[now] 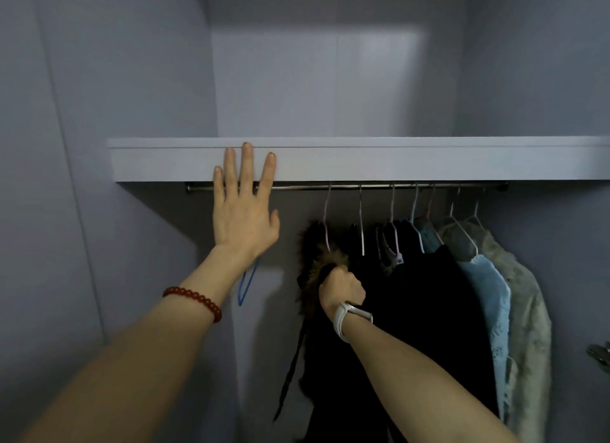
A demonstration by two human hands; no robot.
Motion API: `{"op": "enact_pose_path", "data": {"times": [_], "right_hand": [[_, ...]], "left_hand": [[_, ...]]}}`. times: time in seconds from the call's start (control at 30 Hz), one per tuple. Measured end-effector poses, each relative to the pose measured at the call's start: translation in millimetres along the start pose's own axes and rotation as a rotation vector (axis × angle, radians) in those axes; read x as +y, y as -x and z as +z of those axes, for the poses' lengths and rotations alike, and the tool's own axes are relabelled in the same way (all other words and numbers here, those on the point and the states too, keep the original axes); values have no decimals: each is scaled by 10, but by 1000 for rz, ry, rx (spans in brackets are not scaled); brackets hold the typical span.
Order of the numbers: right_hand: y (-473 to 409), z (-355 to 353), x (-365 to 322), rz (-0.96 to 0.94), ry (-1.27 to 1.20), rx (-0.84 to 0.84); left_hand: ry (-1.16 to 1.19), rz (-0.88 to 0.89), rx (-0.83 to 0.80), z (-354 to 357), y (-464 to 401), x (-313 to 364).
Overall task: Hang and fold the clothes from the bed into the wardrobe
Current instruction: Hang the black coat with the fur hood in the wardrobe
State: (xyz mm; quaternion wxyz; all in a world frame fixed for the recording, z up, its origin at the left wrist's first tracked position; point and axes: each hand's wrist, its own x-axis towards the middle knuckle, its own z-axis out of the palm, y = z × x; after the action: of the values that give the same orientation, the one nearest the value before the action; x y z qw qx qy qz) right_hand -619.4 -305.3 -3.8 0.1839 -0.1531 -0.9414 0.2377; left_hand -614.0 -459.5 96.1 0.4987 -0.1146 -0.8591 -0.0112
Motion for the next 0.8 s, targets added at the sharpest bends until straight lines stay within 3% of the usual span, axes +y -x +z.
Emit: {"op": "enact_pose_path", "data": {"times": [0.23,0.4,0.5,0.63,0.8], "right_hand": [[168,52,107,-24,-84,13],[560,-161,317,-168,-196,-6],[912,-275,444,-281,-309,-20],[1509,-334,636,-351,-410,-191],[2330,-284,864,-322,-456,-548]], "left_hand": [[76,-47,-100,-76,166,-24],[280,-270,-237,-270,776,150],[382,-340,-236,-394,1267,297],[438,-522,-408,-750,1947,528],[432,-770,-534,-1406,2972,738]]}}
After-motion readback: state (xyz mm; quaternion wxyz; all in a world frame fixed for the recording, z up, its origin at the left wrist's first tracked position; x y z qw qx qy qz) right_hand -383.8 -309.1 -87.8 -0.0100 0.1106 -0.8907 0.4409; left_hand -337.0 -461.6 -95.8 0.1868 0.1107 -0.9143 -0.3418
